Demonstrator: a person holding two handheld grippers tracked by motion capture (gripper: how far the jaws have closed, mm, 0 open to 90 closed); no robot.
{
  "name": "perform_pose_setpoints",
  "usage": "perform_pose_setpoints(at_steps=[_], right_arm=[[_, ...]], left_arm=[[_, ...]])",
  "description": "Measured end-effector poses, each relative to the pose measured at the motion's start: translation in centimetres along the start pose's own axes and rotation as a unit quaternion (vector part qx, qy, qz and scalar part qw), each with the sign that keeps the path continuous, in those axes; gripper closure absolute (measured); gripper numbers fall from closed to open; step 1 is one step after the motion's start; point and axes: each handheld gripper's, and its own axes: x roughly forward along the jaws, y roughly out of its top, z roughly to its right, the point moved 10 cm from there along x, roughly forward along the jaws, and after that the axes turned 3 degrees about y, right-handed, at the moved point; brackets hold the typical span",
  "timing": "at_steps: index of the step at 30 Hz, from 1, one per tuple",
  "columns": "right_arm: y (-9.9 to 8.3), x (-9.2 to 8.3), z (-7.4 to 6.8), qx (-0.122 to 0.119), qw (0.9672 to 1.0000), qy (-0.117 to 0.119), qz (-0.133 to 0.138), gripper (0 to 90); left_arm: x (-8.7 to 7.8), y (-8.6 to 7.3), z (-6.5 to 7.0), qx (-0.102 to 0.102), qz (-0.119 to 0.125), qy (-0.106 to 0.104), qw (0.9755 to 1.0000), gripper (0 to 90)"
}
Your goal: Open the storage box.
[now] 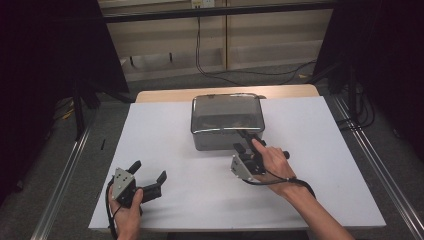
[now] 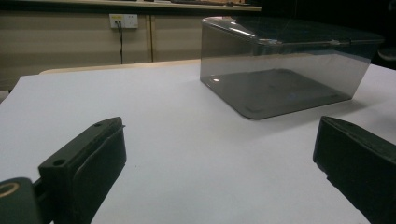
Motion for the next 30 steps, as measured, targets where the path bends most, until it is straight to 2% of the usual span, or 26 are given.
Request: perform_pose_setpoints(at_steps=[3,5,8,12,15,16,23,25,30], right_arm=[[1.2,0.6,1.4,-0.001,1.0,0.004,0.003,47.6],[1.2,0.9,1.6,-0.007,0.9998,0.017,-0.001,48.9],[1.0,1.3,0.9,-0.017,0.9994,0.029,-0.005,53.8],[1.1,1.9,-0.4,-0.044,0.9985,0.032,-0.009,58.8],[1.0,2.3,-0.8,-0.055,0.9979,0.033,-0.012,64.0],[0.9,2.5,-0.9,-0.054,0.9979,0.035,-0.011,67.1],[0.4,3.1,-1.0,-0.059,0.9975,0.033,-0.018,72.5],[0.6,3.2,-1.1,-0.061,0.9974,0.033,-0.017,76.8],[0.8,3.2,-1.2,-0.061,0.9976,0.028,-0.017,78.3]], left_arm=[[-0.1,0.1,0.2,0.003,0.002,-0.004,1.0,2.7],[-0.2,0.1,0.2,0.003,0.005,-0.004,1.0,2.6],[-0.2,0.1,0.1,0.001,0.004,-0.006,1.0,2.7],[-0.3,0.1,0.0,-0.003,0.006,-0.004,1.0,2.7],[-0.3,0.1,0.0,0.002,0.004,-0.003,1.0,2.7],[-0.2,0.1,0.0,0.003,0.003,-0.003,1.0,2.7],[-0.2,0.1,0.1,0.003,0.004,-0.002,1.0,2.6],[-0.2,0.1,0.1,0.003,0.003,-0.003,1.0,2.6],[-0.2,0.0,0.1,0.004,0.003,-0.003,1.0,2.7]])
